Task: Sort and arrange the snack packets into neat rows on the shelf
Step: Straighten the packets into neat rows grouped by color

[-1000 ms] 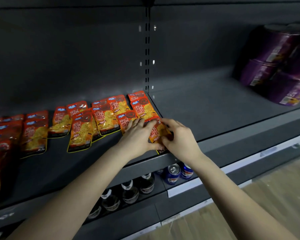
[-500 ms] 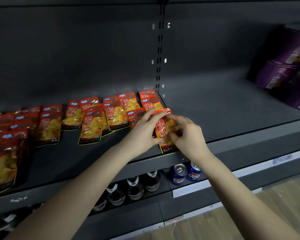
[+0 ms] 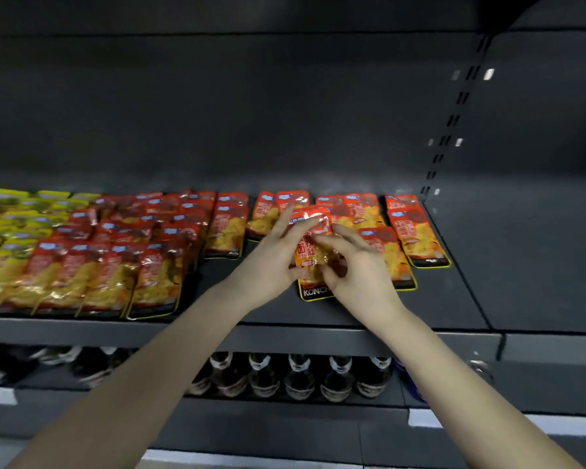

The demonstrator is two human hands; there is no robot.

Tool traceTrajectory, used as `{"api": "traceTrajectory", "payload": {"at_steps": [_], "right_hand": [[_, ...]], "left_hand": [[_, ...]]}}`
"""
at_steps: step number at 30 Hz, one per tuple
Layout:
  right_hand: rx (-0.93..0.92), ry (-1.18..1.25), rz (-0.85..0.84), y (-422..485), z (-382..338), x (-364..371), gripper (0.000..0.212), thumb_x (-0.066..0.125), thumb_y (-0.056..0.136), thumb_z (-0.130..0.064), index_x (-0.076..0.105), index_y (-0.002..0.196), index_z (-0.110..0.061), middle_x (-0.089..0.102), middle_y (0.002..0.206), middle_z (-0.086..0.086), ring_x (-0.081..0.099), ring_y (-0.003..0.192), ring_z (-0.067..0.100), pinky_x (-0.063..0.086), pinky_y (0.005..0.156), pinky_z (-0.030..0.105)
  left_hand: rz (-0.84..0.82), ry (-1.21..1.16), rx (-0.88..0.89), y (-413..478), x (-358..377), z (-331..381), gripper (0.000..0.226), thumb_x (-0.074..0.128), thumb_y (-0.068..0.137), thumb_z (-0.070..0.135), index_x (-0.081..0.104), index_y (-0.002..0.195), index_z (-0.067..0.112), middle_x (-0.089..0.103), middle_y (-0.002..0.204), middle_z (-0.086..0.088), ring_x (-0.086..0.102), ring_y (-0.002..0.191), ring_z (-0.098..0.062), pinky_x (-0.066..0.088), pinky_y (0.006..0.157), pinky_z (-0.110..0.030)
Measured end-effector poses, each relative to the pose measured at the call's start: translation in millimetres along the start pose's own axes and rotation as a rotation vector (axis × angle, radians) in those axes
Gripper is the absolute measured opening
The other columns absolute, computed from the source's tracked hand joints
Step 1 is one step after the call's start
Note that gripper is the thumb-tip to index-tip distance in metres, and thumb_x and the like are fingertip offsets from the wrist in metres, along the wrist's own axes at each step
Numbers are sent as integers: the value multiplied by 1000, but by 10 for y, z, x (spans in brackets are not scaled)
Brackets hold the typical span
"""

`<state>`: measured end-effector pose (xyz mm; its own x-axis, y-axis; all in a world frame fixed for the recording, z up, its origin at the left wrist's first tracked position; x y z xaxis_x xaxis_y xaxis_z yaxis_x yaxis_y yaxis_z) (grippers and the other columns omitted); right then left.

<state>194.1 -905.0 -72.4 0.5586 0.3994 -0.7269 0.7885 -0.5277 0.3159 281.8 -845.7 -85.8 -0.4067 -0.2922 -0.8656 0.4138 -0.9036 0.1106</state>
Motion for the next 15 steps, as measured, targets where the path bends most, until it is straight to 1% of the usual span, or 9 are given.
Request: {"api": "traceTrajectory", "payload": {"at_steps": [2,4,5,7,9,11,13,15], "right_hand": [[-22,19,-44,76,-173,198,47,63,81,-3,60,124,-22,39,146,7,49,125,20,29,101,14],[-44,37,-73,158,-330,368,46,62,82,-3,60,124,-22,36,147,8,48,126,21,28,102,14],[-53,39,-84,198,-400,447,46,61,82,-3,59,125,-21,35,148,7,45,129,20,28,103,14],[-63,37,-107,271,-521,595,48,61,83,-3,57,127,-22,33,149,7,36,135,17,23,102,9],[-73,33,-124,334,-625,725,50,61,83,-2,56,128,-23,31,150,9,35,136,15,22,101,8],[-81,25,-136,390,-712,842,52,61,82,-2,55,129,-23,31,150,10,34,137,15,24,102,11],[-82,10,-153,426,-774,952,53,61,81,-1,53,130,-21,31,150,11,27,140,14,25,106,15],[-75,-7,-170,451,-810,1047,55,61,81,-1,52,132,-20,31,150,12,23,142,15,25,107,17]], "left_hand": [[5,8,-42,-82,-132,-219,90,70,82,12,14,149,34,-8,159,0,17,144,-23,25,111,-28],[-10,-14,-88,-139,-229,-428,97,72,81,16,7,149,36,-12,159,1,16,144,-24,25,112,-29],[-23,-22,-105,-158,-272,-521,102,74,79,18,3,149,38,-15,158,1,17,144,-25,28,113,-32],[-54,13,-120,-187,-349,-692,109,77,76,20,-2,148,41,-19,157,1,22,143,-27,35,110,-36],[-78,99,-120,-201,-430,-832,109,78,76,23,-2,149,40,-19,157,-1,22,143,-28,33,111,-38],[-91,175,-123,-209,-501,-959,107,77,76,25,0,149,38,-16,158,-2,19,143,-31,29,113,-42],[-113,174,-132,-209,-510,-1087,105,77,76,25,2,149,37,-15,158,-1,17,144,-31,28,114,-43],[-140,169,-133,-205,-494,-1194,104,77,77,26,3,149,37,-15,158,-1,10,145,-32,25,115,-45]]}}
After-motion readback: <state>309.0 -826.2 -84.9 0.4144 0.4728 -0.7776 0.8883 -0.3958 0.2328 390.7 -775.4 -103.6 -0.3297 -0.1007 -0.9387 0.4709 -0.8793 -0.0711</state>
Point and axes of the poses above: each hand's wrist, its own y-axis towards the middle knuckle, its own x-axis out of the palm, z = x × y, the point moved 10 cm from there along y, towards the middle knuckle
